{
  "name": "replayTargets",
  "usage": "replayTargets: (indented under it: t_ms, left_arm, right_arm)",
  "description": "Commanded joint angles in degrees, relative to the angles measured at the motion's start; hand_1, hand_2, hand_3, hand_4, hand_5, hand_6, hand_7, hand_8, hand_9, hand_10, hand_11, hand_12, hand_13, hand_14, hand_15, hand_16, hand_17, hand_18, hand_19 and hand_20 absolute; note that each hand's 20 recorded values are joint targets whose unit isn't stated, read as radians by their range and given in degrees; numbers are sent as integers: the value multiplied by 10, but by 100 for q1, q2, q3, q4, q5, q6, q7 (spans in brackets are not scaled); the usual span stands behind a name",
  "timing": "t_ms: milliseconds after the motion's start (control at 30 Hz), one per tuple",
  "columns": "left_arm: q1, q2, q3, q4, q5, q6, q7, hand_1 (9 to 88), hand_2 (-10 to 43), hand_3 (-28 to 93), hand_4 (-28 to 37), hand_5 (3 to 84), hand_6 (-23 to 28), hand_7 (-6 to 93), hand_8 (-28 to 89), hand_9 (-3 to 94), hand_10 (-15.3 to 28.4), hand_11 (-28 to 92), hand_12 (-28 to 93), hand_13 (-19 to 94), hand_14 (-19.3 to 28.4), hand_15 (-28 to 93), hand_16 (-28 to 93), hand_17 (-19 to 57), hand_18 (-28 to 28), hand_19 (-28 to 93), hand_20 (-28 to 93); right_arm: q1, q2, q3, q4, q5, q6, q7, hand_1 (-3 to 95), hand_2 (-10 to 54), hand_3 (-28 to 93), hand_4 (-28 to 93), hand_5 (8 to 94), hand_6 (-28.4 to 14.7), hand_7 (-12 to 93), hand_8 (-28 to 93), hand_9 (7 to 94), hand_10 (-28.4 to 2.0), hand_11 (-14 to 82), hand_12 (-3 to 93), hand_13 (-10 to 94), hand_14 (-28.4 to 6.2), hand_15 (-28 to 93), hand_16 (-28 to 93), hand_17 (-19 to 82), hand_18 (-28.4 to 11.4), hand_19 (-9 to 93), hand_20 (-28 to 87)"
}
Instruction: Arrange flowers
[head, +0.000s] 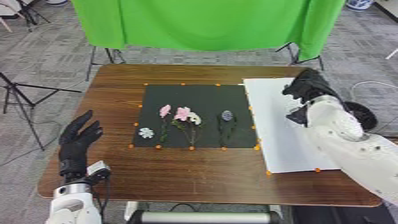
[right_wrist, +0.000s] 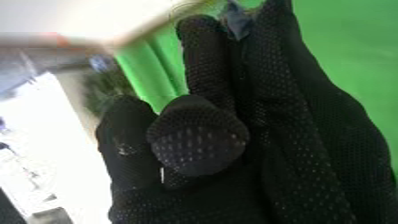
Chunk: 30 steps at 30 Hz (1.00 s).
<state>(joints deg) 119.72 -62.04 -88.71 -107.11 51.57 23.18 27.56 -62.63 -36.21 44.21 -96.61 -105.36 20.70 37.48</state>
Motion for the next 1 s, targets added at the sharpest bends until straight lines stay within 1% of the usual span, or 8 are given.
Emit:
replayTargets:
  t_ms: [33, 300, 367, 433, 633, 733, 767, 1000]
  left_arm:
    - [126, -176, 193, 125, 6, -103, -102, 532, -83, 704, -87, 400, -21, 276, -137, 235, 78, 232, 103, 316, 113, 231, -18, 188, 107, 209, 297]
    - [84, -167, 188, 138, 50, -175, -171, 526, -85, 707, -86, 401, -22, 274, -134, 237, 77, 229, 106, 315, 115, 231, -17, 180, 107, 215, 285]
    - [89, -174, 167, 136, 64, -190, -179, 526, -85, 708, -87, 401, -22, 273, -134, 237, 78, 229, 106, 315, 115, 230, -17, 178, 107, 215, 283]
    - [107, -162, 178, 120, 54, -145, -168, 525, -84, 708, -88, 401, -22, 271, -134, 237, 78, 228, 107, 314, 116, 231, -16, 176, 108, 214, 280]
    - [155, -123, 187, 97, 24, -97, -168, 517, -81, 703, -88, 402, -22, 269, -132, 236, 78, 224, 108, 309, 117, 232, -13, 158, 109, 214, 273]
    - [162, -90, 214, 89, -9, -69, -154, 514, -82, 703, -89, 403, -23, 269, -131, 237, 77, 223, 109, 307, 118, 234, -12, 152, 110, 213, 268]
    - [178, -198, 141, 86, 98, -155, -210, 514, -82, 704, -89, 403, -23, 269, -131, 237, 77, 222, 109, 307, 118, 234, -12, 151, 109, 213, 266]
    - [188, -203, 123, 77, 110, -187, -265, 513, -83, 702, -90, 405, -23, 266, -130, 237, 77, 218, 111, 306, 119, 235, -11, 144, 109, 213, 256]
  right_arm:
    - [-1434, -368, 845, -1036, -1055, -247, 168, 591, -95, 626, -208, 791, 16, 204, 27, 825, -114, 52, 248, 937, -10, 619, 254, 670, -136, 932, 549]
    - [-1878, -996, 1077, -1166, -2150, 34, 348, 588, -95, 633, -205, 799, 15, 202, 33, 686, -124, 92, 152, 920, -8, 613, 271, 652, -129, 932, 554]
    - [-1939, -1057, 1108, -1204, -2254, 54, 344, 587, -95, 634, -203, 800, 15, 201, 32, 680, -125, 91, 148, 916, -9, 615, 271, 648, -129, 932, 554]
    - [-1983, -1079, 1118, -1242, -2319, 36, 319, 586, -95, 634, -203, 800, 15, 201, 33, 678, -125, 91, 146, 914, -10, 615, 270, 645, -130, 932, 553]
    - [-2075, -1095, 1130, -1440, -2625, -530, 203, 587, -95, 630, -205, 799, 15, 201, 35, 686, -121, 97, 143, 907, -12, 614, 268, 637, -132, 932, 550]
    - [-2039, -1031, 924, -1419, -3064, -614, 62, 587, -95, 626, -207, 792, 18, 202, 36, 684, -119, 96, 142, 898, -16, 615, 267, 625, -132, 932, 545]
    - [-2000, -996, 822, -1395, -3180, -595, 31, 587, -95, 625, -207, 790, 19, 202, 35, 683, -119, 96, 141, 897, -17, 616, 267, 622, -131, 932, 543]
    - [-1791, -853, 303, -1408, -3429, -639, -23, 586, -95, 621, -213, 783, 25, 207, 31, 676, -115, 94, 141, 887, -17, 620, 264, 614, -130, 932, 537]
